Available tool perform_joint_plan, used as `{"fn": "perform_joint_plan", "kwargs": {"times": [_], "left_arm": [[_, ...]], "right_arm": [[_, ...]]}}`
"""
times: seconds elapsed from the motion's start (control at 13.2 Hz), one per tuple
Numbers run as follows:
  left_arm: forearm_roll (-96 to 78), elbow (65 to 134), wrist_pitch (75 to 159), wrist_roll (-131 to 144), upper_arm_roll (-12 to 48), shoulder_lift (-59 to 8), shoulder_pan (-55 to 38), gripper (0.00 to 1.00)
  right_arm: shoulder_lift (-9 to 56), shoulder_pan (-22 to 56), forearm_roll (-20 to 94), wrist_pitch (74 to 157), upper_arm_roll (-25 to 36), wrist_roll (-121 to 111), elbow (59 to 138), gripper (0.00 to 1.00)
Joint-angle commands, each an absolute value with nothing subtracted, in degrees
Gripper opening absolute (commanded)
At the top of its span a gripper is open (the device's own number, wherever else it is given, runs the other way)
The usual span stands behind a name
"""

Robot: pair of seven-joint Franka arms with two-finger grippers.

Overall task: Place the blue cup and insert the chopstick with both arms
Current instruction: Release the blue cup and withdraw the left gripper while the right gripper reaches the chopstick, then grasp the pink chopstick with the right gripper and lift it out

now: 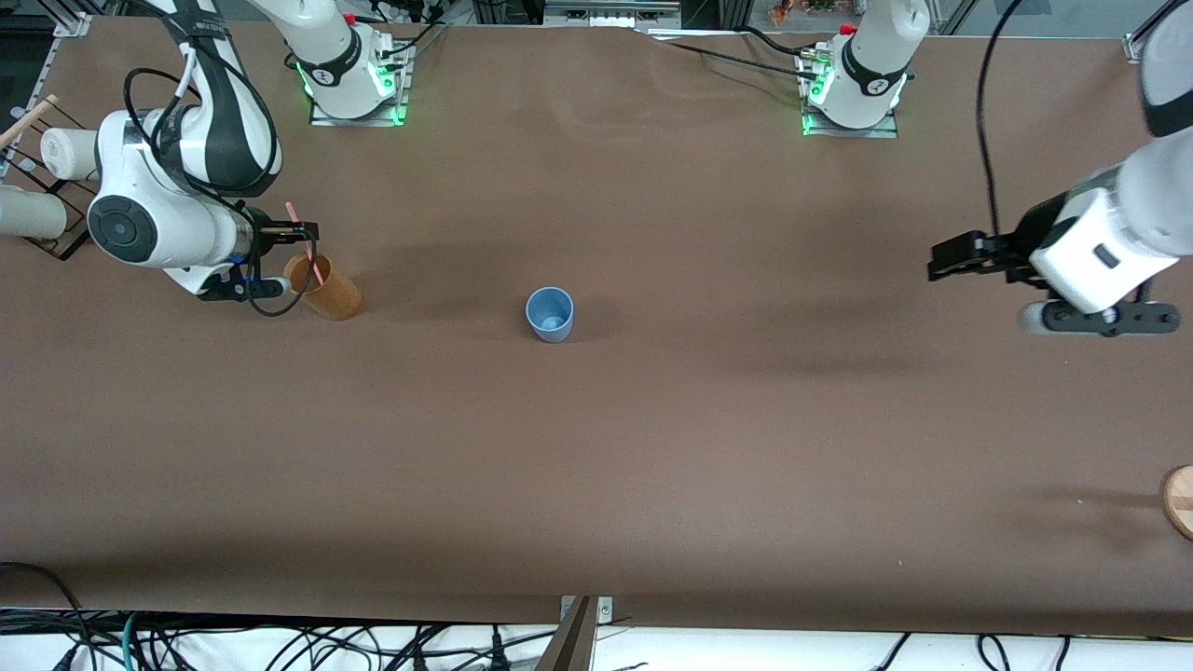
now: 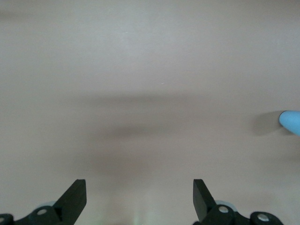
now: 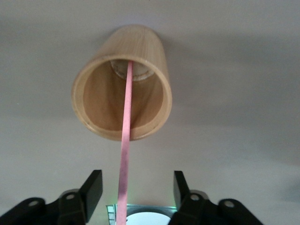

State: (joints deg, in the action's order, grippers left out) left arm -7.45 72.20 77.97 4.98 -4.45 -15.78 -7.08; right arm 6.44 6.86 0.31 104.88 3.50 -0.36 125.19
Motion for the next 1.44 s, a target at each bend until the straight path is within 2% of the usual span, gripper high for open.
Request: {"fn": "perform_joint_plan", "kwargs": {"times": [0.0,0.23,0.45,0.68,0.83,0.91,0.98,1.13,1.36], "left_arm": [[-6.3,78.6,78.5,1.6,-3.5,-10.3,-3.4,1.00],[-4.7,81.0,79.3,1.2,-3.5,-8.4,-1.4,1.00],[-4.0,86.7,82.5,1.2,-3.5,-3.6,-1.8,1.00],[-4.0,87.6,82.5,-0.9,-3.5,-3.1,-1.3,1.00],[-3.8,89.3,82.5,-3.5,-3.5,-2.3,-1.2,1.00],[-3.8,90.6,82.8,-3.5,-3.5,-1.4,-1.2,1.00],[-3.8,91.4,82.8,-3.3,-3.0,-0.5,-1.5,1.00],[-3.8,91.5,82.8,-3.1,-2.2,-0.8,-1.6,1.00],[-3.7,90.3,82.8,-3.2,-1.8,-2.5,-2.2,1.00]], "right_arm": [[4.3,6.8,-0.3,105.6,3.1,-0.4,127.8,0.46],[4.3,6.9,-0.3,105.9,2.9,-0.5,127.4,0.35],[4.1,6.9,-0.3,105.6,2.7,-0.6,127.0,0.32],[4.1,6.9,-0.3,105.5,2.6,-0.7,126.7,0.27],[4.2,6.9,-0.2,105.5,2.6,-1.1,126.7,0.14],[4.2,6.9,-0.2,105.4,2.6,-1.2,126.7,0.04],[4.2,6.9,-0.2,105.1,2.5,-1.5,126.7,0.00],[4.2,6.9,-0.2,104.2,1.3,-1.5,125.5,0.00],[4.6,6.9,-0.2,97.5,1.2,-1.5,119.5,0.00]]}}
